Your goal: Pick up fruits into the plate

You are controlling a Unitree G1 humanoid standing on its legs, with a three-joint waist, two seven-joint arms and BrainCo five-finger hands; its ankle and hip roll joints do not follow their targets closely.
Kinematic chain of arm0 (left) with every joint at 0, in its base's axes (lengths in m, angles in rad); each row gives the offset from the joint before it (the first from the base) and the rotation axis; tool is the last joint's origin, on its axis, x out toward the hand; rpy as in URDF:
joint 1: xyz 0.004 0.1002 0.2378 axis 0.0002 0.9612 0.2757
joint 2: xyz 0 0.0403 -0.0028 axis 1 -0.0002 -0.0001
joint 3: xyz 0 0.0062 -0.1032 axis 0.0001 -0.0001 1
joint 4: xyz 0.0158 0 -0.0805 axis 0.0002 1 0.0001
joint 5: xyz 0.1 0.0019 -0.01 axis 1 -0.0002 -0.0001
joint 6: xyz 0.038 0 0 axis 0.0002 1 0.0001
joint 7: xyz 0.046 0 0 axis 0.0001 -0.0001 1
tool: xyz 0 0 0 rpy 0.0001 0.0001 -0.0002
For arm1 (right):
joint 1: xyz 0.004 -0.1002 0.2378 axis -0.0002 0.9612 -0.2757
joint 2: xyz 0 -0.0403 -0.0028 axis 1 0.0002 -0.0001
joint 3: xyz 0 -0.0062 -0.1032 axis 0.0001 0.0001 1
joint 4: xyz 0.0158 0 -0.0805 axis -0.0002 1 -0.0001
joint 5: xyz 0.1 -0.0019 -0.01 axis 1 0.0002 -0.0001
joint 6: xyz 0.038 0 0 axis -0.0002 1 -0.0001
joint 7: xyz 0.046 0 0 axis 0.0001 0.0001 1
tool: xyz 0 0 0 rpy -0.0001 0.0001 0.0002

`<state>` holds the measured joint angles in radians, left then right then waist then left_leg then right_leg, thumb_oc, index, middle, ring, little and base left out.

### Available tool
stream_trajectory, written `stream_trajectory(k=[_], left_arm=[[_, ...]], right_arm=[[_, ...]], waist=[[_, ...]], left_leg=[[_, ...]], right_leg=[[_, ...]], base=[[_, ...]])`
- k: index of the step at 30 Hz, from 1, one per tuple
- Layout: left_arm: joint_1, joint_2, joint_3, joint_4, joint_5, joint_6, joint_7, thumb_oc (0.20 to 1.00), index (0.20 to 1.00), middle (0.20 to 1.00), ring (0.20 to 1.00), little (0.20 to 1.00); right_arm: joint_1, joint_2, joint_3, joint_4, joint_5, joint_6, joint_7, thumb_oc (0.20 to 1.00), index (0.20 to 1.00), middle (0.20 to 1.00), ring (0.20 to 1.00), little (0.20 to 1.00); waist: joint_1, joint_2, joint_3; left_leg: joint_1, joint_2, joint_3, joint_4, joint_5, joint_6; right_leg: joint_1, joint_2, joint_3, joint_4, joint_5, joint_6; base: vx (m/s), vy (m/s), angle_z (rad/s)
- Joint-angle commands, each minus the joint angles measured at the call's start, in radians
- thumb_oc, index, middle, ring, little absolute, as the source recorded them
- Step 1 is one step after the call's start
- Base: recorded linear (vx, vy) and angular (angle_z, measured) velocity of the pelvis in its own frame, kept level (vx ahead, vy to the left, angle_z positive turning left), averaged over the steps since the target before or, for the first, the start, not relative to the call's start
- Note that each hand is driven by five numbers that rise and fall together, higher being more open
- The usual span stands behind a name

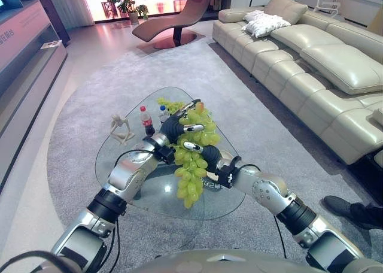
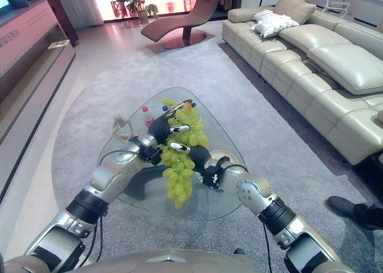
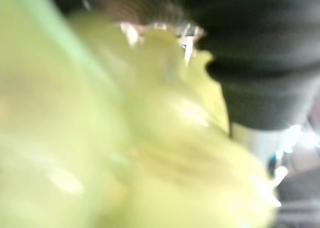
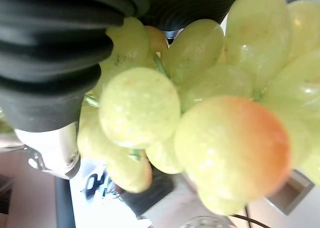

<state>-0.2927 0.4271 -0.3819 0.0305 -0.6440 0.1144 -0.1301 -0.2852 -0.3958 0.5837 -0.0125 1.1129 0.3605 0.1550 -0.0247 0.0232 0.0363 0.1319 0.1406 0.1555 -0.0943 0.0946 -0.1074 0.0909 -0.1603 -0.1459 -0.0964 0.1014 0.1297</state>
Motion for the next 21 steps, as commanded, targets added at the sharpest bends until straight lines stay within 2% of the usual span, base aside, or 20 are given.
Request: stream_trajectory(k=[1, 12, 21], left_arm=[[-0.048, 0.05, 0.058, 0.079, 0.045, -0.044, -0.012, 1.0, 1.0, 1.0, 1.0, 1.0], [0.046, 0.084, 0.162, 0.171, 0.096, -0.088, 0.013, 1.0, 1.0, 1.0, 1.0, 1.0], [0.157, 0.023, 0.229, 0.308, 0.095, -0.155, 0.118, 1.0, 1.0, 1.0, 1.0, 1.0]], right_arm=[[-0.072, 0.087, -0.137, -0.183, 0.089, -0.128, 0.061, 0.2, 0.2, 0.2, 0.2, 0.2], [-0.002, 0.045, -0.266, -0.161, 0.093, -0.156, 0.048, 0.2, 0.2, 0.2, 0.2, 0.2], [0.074, 0.027, -0.378, -0.058, 0.045, -0.17, 0.026, 0.2, 0.2, 0.2, 0.2, 0.2]], waist=[[0.008, -0.024, 0.053], [0.011, -0.022, 0.064], [0.014, -0.024, 0.088]], left_leg=[[0.006, -0.028, -0.004, 0.048, -0.129, 0.032], [-0.002, -0.029, -0.007, 0.049, -0.127, 0.031], [-0.017, -0.035, -0.012, 0.047, -0.127, 0.032]], right_leg=[[0.052, 0.001, -0.072, 0.071, -0.126, -0.004], [0.048, 0.003, -0.08, 0.072, -0.128, -0.009], [0.035, 0.006, -0.082, 0.073, -0.127, -0.012]], base=[[0.0, 0.0, 0.0], [0.0, 0.001, 0.01], [-0.01, 0.0, 0.0]])
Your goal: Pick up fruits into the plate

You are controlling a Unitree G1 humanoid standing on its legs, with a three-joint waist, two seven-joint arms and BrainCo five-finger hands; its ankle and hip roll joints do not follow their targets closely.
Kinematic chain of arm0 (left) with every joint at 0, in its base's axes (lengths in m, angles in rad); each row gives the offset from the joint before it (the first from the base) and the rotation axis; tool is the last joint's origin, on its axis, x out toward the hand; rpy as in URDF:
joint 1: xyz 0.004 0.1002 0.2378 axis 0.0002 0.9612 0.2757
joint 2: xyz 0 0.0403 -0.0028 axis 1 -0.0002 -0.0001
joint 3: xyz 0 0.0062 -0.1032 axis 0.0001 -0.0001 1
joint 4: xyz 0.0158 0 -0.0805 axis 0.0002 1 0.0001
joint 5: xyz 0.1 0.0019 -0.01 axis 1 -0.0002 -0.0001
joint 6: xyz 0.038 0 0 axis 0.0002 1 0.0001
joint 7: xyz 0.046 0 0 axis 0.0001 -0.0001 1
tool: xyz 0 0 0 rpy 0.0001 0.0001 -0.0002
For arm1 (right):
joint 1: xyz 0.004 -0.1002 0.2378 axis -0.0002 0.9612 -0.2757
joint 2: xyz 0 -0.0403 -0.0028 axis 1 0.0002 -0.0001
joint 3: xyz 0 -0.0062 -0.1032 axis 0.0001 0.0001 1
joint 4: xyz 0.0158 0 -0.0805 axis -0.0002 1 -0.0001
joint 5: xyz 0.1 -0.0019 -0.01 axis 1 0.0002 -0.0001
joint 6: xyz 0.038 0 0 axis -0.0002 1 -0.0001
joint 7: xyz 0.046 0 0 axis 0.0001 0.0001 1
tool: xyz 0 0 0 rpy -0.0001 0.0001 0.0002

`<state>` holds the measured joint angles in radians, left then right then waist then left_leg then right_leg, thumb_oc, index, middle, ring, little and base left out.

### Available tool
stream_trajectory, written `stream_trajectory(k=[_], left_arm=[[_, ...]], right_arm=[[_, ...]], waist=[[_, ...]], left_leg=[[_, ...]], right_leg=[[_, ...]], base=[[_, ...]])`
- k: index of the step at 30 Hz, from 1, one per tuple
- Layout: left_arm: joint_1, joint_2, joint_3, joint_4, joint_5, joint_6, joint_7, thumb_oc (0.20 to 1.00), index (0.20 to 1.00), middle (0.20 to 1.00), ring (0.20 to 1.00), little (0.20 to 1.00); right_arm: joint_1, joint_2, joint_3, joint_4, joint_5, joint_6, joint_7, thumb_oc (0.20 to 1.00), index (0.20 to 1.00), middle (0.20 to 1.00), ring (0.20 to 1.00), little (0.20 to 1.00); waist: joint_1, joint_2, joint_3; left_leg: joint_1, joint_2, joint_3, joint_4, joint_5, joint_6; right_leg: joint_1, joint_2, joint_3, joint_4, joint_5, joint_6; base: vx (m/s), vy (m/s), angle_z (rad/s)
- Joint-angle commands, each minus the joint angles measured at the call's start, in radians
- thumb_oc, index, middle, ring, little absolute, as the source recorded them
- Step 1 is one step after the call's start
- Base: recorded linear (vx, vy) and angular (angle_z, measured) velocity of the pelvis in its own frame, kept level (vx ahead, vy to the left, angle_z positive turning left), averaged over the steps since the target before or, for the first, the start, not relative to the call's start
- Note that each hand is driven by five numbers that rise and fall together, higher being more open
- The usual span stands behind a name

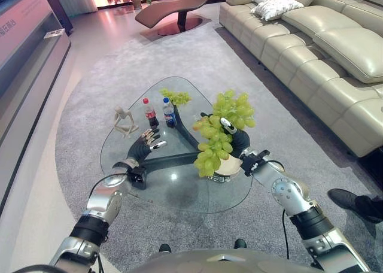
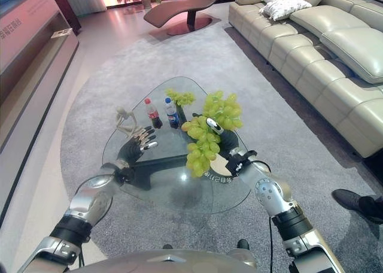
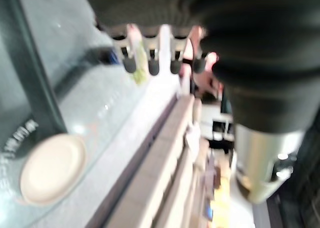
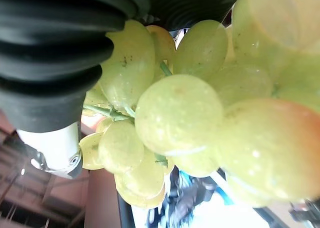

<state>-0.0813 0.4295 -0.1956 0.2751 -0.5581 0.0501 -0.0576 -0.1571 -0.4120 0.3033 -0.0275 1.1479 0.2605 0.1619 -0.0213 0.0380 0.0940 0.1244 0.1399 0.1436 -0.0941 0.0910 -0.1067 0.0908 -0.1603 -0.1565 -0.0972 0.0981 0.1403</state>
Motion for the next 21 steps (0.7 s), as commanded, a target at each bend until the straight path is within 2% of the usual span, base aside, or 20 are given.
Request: stream_trajectory(k=[1, 11, 16, 21], left_arm=[[-0.037, 0.007, 0.053, 0.094, 0.007, -0.096, 0.062, 1.0, 1.0, 1.0, 1.0, 1.0], [0.033, -0.058, 0.1, 0.427, 0.108, -0.143, 0.195, 1.0, 1.0, 1.0, 1.0, 1.0], [-0.052, -0.064, 0.088, 0.627, 0.127, -0.142, 0.257, 1.0, 1.0, 1.0, 1.0, 1.0], [-0.086, -0.076, 0.073, 0.727, 0.172, -0.126, 0.283, 1.0, 1.0, 1.0, 1.0, 1.0]], right_arm=[[-0.048, 0.04, -0.112, -0.019, 0.006, -0.071, 0.015, 0.2, 0.2, 0.2, 0.2, 0.2], [-0.037, 0.002, -0.182, 0.207, -0.119, -0.099, -0.031, 0.2, 0.2, 0.2, 0.2, 0.2], [-0.187, -0.055, -0.155, 0.414, -0.207, -0.132, -0.096, 0.2, 0.2, 0.2, 0.2, 0.2], [-0.263, -0.088, -0.133, 0.561, -0.322, -0.165, -0.143, 0.2, 0.2, 0.2, 0.2, 0.2]], waist=[[0.012, -0.04, 0.035], [0.023, -0.051, 0.091], [0.032, -0.054, 0.186], [0.049, -0.057, 0.241]], left_leg=[[-0.01, -0.035, -0.001, 0.045, -0.123, 0.032], [-0.056, -0.044, -0.014, 0.047, -0.12, 0.035], [-0.129, -0.056, -0.037, 0.048, -0.104, 0.036], [-0.163, -0.069, -0.067, 0.037, -0.091, 0.039]], right_leg=[[0.035, 0.007, -0.073, 0.073, -0.124, -0.023], [-0.008, 0.012, -0.073, 0.074, -0.124, -0.024], [-0.077, 0.022, -0.065, 0.096, -0.127, -0.034], [-0.113, 0.034, -0.066, 0.115, -0.13, -0.043]], base=[[-0.01, 0.0, 0.03], [-0.05, -0.009, 0.02], [-0.22, -0.01, 0.04], [-0.06, -0.026, 0.06]])
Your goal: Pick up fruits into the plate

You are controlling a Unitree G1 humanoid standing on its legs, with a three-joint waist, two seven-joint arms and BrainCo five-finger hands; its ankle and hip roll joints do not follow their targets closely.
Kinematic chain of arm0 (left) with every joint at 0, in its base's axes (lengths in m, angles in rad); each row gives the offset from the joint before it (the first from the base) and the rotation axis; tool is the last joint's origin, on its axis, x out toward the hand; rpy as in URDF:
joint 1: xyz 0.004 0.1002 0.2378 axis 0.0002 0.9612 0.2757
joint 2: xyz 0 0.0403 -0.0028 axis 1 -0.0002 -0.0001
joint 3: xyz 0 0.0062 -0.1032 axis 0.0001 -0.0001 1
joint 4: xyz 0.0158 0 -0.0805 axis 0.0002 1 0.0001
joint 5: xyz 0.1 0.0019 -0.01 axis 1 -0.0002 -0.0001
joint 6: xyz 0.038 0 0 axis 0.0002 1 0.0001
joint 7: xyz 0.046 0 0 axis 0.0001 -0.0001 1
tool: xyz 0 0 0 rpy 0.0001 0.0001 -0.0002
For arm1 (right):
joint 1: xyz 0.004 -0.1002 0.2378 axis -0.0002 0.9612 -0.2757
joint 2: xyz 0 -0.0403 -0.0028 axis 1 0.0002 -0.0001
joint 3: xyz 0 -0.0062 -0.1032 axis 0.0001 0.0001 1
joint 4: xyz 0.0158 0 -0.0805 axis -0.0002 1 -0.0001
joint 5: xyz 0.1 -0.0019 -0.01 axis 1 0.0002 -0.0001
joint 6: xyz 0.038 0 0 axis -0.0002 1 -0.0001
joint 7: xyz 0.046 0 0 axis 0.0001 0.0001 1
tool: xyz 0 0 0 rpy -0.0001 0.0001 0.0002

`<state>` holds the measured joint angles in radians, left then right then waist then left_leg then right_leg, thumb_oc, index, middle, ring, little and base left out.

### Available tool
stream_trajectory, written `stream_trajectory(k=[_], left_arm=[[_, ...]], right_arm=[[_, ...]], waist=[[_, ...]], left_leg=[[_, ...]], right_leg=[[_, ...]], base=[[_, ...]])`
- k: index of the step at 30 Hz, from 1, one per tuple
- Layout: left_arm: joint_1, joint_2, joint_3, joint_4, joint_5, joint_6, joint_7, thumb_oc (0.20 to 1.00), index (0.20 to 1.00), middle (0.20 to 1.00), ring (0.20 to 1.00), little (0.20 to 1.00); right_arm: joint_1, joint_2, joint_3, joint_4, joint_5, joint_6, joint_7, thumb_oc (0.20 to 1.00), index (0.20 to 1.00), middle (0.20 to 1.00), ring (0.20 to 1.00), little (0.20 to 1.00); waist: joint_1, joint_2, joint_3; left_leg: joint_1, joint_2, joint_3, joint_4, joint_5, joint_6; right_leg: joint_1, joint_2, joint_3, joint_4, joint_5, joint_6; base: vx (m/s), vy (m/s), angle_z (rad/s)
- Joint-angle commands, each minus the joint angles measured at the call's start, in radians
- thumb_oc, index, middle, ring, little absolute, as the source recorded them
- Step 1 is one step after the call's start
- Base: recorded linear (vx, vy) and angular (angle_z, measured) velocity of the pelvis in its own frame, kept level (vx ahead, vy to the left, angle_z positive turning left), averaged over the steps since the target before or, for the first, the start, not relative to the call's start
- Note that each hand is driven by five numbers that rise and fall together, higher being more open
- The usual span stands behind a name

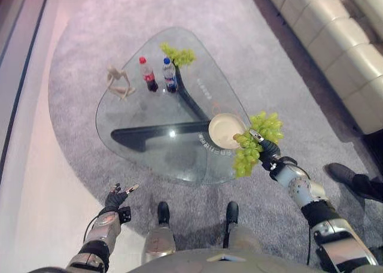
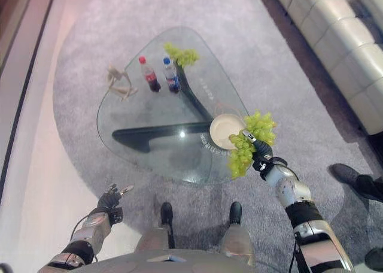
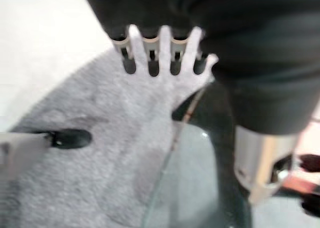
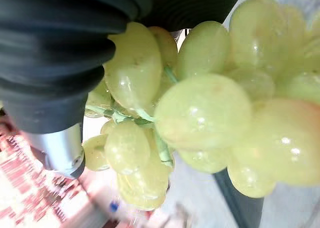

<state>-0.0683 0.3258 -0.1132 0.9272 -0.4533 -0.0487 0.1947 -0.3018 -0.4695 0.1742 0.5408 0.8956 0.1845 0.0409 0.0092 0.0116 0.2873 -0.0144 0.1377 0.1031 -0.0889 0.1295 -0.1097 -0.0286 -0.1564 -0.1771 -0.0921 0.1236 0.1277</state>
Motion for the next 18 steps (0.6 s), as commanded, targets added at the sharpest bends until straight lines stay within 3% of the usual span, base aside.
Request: stream_trajectory(k=[1, 10, 14, 18], left_arm=[[-0.101, 0.028, -0.01, 0.081, 0.074, -0.027, 0.031, 1.0, 1.0, 1.0, 1.0, 1.0], [-0.118, 0.035, -0.03, 0.158, 0.118, -0.043, 0.02, 1.0, 1.0, 1.0, 1.0, 1.0], [-0.14, 0.05, -0.054, 0.148, 0.12, -0.041, 0.017, 1.0, 1.0, 1.0, 1.0, 1.0], [-0.146, 0.057, -0.064, 0.145, 0.131, -0.034, 0.026, 1.0, 1.0, 1.0, 1.0, 1.0]], right_arm=[[-0.125, -0.034, -0.003, 0.001, -0.078, -0.089, -0.028, 0.2, 0.2, 0.2, 0.2, 0.2], [-0.262, -0.128, -0.022, 0.227, -0.288, -0.148, -0.049, 0.2, 0.2, 0.2, 0.2, 0.2], [-0.34, -0.183, 0.001, 0.283, -0.446, -0.176, -0.106, 0.2, 0.2, 0.2, 0.2, 0.2], [-0.376, -0.216, 0.022, 0.296, -0.509, -0.186, -0.142, 0.2, 0.2, 0.2, 0.2, 0.2]], waist=[[0.019, -0.031, 0.051], [0.065, -0.02, 0.129], [0.084, -0.01, 0.185], [0.091, -0.004, 0.21]], left_leg=[[-0.027, -0.068, -0.029, 0.031, -0.128, 0.042], [-0.085, -0.084, -0.054, 0.027, -0.11, 0.044], [-0.136, -0.095, -0.067, 0.054, -0.107, 0.048], [-0.158, -0.097, -0.07, 0.061, -0.1, 0.048]], right_leg=[[0.003, 0.031, -0.045, 0.111, -0.155, -0.031], [-0.053, 0.04, -0.069, 0.131, -0.148, -0.038], [-0.1, 0.043, -0.076, 0.169, -0.155, -0.044], [-0.121, 0.047, -0.08, 0.185, -0.157, -0.047]], base=[[-0.04, -0.018, 0.04], [-0.03, -0.016, 0.08], [-0.02, -0.019, 0.09], [-0.01, -0.029, 0.15]])
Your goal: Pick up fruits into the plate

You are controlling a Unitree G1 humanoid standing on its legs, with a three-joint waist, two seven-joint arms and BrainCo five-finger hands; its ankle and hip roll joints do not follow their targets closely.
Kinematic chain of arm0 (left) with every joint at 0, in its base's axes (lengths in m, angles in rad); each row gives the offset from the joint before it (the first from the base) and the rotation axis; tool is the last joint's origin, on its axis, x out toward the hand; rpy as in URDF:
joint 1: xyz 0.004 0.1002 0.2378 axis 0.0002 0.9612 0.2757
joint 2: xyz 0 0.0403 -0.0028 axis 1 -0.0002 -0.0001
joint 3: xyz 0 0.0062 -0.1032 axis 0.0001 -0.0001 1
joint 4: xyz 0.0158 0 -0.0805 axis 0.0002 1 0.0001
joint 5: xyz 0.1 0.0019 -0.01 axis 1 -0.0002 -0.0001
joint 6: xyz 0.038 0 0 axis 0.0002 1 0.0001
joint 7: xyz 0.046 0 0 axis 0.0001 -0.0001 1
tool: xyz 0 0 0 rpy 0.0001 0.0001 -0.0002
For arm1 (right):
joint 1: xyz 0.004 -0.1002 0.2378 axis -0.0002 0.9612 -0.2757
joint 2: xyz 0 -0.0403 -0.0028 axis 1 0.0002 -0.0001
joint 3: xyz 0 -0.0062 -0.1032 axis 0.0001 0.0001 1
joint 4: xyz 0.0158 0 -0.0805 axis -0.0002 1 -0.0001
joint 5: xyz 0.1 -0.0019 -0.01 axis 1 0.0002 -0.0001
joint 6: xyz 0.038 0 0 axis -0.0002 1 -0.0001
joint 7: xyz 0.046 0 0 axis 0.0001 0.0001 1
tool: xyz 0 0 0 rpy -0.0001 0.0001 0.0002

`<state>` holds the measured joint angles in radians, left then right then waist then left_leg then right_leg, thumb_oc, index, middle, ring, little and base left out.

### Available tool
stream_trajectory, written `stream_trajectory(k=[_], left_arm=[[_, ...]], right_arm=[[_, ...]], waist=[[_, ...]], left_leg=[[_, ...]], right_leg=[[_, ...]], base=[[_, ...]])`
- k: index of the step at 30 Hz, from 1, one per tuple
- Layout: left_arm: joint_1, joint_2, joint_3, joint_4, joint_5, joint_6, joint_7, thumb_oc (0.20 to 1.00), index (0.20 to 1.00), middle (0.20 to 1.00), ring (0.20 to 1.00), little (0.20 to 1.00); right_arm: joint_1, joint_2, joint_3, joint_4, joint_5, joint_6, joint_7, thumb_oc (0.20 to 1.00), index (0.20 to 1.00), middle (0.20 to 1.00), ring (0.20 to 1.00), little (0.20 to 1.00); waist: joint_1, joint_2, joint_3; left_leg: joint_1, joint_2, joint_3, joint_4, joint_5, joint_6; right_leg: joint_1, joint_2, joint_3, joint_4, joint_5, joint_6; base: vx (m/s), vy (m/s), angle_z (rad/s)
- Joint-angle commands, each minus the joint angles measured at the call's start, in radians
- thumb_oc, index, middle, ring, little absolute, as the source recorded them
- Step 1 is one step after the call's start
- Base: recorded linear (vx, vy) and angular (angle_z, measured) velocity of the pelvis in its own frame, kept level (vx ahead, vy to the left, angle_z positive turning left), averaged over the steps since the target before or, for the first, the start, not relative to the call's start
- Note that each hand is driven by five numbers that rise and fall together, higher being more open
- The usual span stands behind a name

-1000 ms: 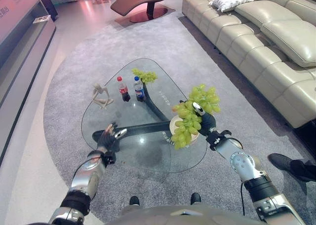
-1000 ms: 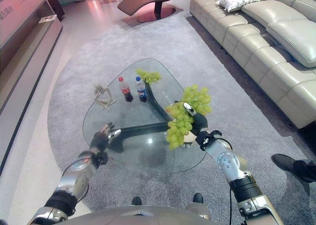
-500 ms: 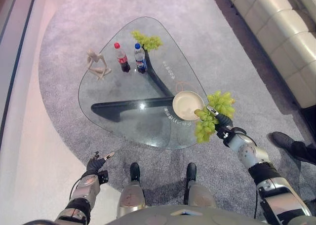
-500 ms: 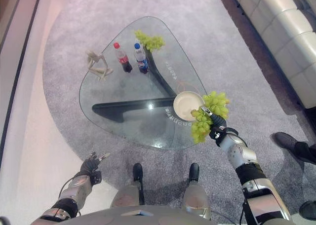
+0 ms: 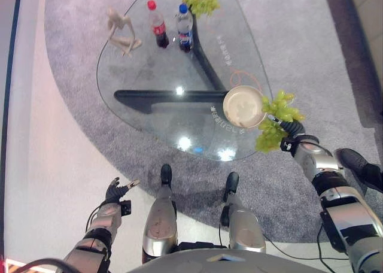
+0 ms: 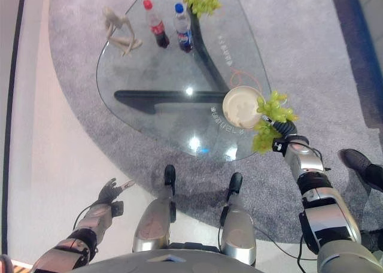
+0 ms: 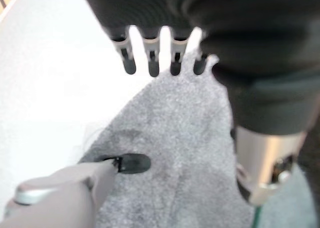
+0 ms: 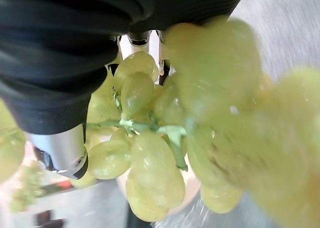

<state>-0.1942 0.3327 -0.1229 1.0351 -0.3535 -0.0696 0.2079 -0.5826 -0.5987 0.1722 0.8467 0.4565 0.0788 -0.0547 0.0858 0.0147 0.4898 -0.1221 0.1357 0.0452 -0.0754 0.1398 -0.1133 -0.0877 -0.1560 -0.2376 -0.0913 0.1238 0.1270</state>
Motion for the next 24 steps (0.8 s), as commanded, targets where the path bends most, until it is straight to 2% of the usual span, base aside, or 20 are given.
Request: stream_trajectory(k=[1, 7, 13, 17, 23, 24], left_arm=[[-0.026, 0.064, -0.064, 0.042, 0.028, -0.011, 0.022, 1.0, 1.0, 1.0, 1.0, 1.0], [-0.018, 0.077, -0.085, 0.041, 0.026, -0.013, 0.019, 1.0, 1.0, 1.0, 1.0, 1.0], [0.014, 0.077, -0.124, 0.002, 0.004, -0.014, 0.016, 1.0, 1.0, 1.0, 1.0, 1.0], [0.032, 0.081, -0.137, -0.025, 0.002, -0.008, 0.033, 1.0, 1.0, 1.0, 1.0, 1.0], [0.038, 0.079, -0.142, -0.036, 0.014, -0.016, 0.034, 1.0, 1.0, 1.0, 1.0, 1.0], [0.037, 0.076, -0.142, -0.038, 0.019, -0.022, 0.021, 1.0, 1.0, 1.0, 1.0, 1.0]], right_arm=[[-0.152, -0.131, 0.052, -0.001, -0.126, -0.084, -0.09, 0.2, 0.2, 0.2, 0.2, 0.2], [-0.264, -0.208, 0.113, 0.029, -0.241, -0.056, -0.197, 0.2, 0.2, 0.2, 0.2, 0.2], [-0.361, -0.273, 0.162, 0.072, -0.329, -0.031, -0.285, 0.2, 0.2, 0.2, 0.2, 0.2], [-0.406, -0.281, 0.198, 0.093, -0.367, -0.018, -0.304, 0.2, 0.2, 0.2, 0.2, 0.2], [-0.44, -0.266, 0.229, 0.107, -0.324, 0.014, -0.297, 0.2, 0.2, 0.2, 0.2, 0.2], [-0.436, -0.258, 0.227, 0.111, -0.325, 0.016, -0.302, 0.881, 0.881, 0.881, 0.881, 0.881]], waist=[[0.02, -0.004, 0.03], [0.04, 0.002, 0.03], [0.062, 0.037, 0.03], [0.075, 0.053, 0.03], [0.082, 0.061, 0.03], [0.081, 0.062, 0.03]], left_leg=[[-0.082, -0.101, -0.015, 0.059, -0.105, 0.053], [-0.185, -0.117, -0.033, 0.123, -0.112, 0.059], [-0.3, -0.147, -0.055, 0.201, -0.116, 0.069], [-0.363, -0.162, -0.065, 0.243, -0.118, 0.078], [-0.382, -0.173, -0.067, 0.262, -0.126, 0.086], [-0.378, -0.172, -0.064, 0.265, -0.129, 0.086]], right_leg=[[-0.098, 0.049, -0.025, 0.203, -0.157, -0.047], [-0.195, 0.045, -0.044, 0.261, -0.169, -0.055], [-0.306, 0.026, -0.058, 0.344, -0.189, -0.063], [-0.373, 0.019, -0.06, 0.389, -0.197, -0.066], [-0.397, 0.017, -0.056, 0.407, -0.204, -0.072], [-0.393, 0.017, -0.056, 0.409, -0.207, -0.074]], base=[[-0.01, -0.048, 0.1], [0.01, -0.024, 0.1], [0.05, 0.011, 0.08], [0.04, -0.005, 0.1], [0.01, -0.008, 0.03], [-0.01, 0.033, 0.04]])
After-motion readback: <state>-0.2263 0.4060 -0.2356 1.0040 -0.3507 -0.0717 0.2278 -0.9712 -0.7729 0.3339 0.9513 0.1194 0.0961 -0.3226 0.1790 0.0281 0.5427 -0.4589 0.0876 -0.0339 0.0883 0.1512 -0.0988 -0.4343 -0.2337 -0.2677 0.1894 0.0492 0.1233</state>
